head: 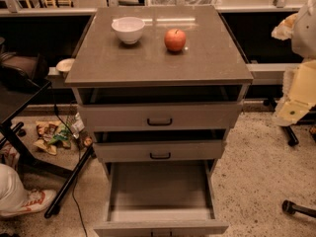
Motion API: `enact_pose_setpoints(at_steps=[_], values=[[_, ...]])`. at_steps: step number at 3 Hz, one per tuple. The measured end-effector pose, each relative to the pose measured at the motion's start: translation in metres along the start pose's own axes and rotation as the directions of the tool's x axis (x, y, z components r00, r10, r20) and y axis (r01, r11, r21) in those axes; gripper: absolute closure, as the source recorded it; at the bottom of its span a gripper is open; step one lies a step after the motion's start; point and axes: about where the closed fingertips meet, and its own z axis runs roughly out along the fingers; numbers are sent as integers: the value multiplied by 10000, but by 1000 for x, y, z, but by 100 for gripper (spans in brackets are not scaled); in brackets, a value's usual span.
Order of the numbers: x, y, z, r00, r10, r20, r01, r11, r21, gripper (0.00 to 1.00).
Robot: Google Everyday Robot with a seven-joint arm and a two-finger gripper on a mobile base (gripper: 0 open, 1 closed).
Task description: Place apple into bottom drawer
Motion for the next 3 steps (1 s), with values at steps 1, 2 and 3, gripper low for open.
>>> enact_pose_setpoints(at_steps=[1,2,3], values=[[0,0,0,10000,1,1,-1,10000,0,0],[1,-34,13,9971,557,513,-567,9982,190,0],[-1,-89,38,9862,1187,1158,-1240,9915,399,0]])
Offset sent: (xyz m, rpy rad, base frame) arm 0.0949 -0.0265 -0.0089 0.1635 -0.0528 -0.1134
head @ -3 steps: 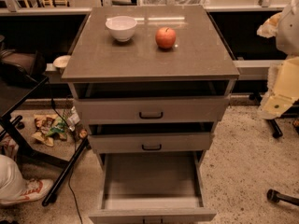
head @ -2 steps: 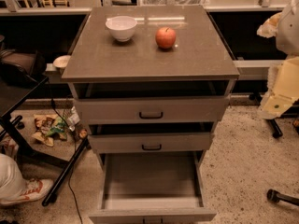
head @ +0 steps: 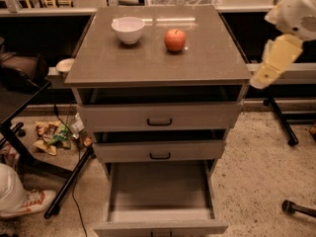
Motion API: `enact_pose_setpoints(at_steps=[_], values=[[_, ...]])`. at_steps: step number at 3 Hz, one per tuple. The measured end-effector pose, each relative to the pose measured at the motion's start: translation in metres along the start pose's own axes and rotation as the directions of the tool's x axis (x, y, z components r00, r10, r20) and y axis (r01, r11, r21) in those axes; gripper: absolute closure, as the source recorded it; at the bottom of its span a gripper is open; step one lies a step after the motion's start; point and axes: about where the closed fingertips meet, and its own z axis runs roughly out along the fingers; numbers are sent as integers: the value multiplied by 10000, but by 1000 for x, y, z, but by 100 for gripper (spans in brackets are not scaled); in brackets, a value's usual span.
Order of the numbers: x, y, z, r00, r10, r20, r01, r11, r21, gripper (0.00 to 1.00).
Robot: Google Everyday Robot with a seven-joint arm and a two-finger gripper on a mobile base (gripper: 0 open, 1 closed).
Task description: Place apple into bottom drawer
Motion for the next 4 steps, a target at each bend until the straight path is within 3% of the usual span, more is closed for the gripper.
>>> enact_pose_setpoints(at_steps=[1,2,3,4], values=[[-8,-48,41,9866,1330,943,-1341,9910,48,0],[-8,-48,41,9866,1332,945,-1342,9909,48,0],[-15,-58,59,9705,1888,1501,-1918,9814,56,0],[-33,-87,91,9244,2788,2601,-2884,9575,-13,0]])
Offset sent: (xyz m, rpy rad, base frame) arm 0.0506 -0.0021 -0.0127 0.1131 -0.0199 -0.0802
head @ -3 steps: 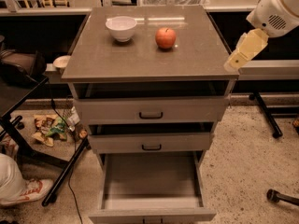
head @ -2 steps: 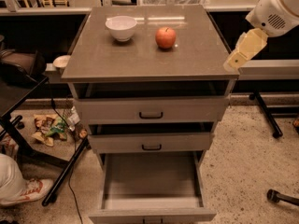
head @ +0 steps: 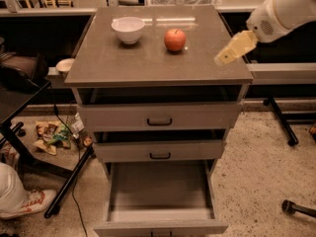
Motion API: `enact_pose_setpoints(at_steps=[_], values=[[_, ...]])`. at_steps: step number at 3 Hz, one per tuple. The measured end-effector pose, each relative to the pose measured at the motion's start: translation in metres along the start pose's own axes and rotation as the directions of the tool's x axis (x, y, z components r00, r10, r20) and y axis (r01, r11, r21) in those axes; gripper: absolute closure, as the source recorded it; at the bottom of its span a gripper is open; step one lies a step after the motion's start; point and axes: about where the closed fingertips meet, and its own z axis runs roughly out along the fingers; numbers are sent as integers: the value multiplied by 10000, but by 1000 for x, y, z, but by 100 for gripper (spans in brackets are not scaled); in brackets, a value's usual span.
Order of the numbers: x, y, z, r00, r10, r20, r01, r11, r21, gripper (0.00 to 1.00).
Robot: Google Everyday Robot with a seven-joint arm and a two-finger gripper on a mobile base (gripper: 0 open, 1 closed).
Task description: Place apple into bottom drawer
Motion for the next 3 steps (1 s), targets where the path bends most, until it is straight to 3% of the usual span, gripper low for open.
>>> enact_pose_setpoints(at_steps=[1,2,3], values=[[-17,-23,37,9943,671,832,-705,9967,390,0],[-31,-45,68,9744,1290,1839,-1397,9891,459,0],[-32,-49,73,9718,1336,1945,-1460,9880,505,0]])
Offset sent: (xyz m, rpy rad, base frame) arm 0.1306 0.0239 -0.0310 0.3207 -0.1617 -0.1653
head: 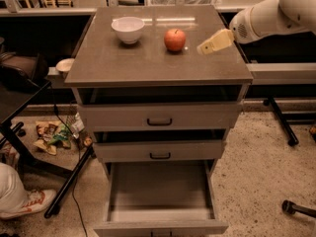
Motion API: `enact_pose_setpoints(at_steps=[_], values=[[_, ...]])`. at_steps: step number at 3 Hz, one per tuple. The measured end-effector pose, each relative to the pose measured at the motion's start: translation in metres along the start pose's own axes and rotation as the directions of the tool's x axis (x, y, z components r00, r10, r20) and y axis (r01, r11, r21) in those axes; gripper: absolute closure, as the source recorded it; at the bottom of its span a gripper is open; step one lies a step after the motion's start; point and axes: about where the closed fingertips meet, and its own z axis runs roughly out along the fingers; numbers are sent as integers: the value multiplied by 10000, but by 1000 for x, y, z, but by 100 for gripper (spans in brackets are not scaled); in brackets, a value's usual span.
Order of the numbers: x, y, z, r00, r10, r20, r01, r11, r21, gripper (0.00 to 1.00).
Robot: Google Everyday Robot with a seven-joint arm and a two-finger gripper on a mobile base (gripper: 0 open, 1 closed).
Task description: Place apple into bottom drawer
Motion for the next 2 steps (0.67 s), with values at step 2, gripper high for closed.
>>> enact_pose_setpoints(at_steps=[2], values=[[-10,-1,41,9957,638,669,-627,9979,-180,0]])
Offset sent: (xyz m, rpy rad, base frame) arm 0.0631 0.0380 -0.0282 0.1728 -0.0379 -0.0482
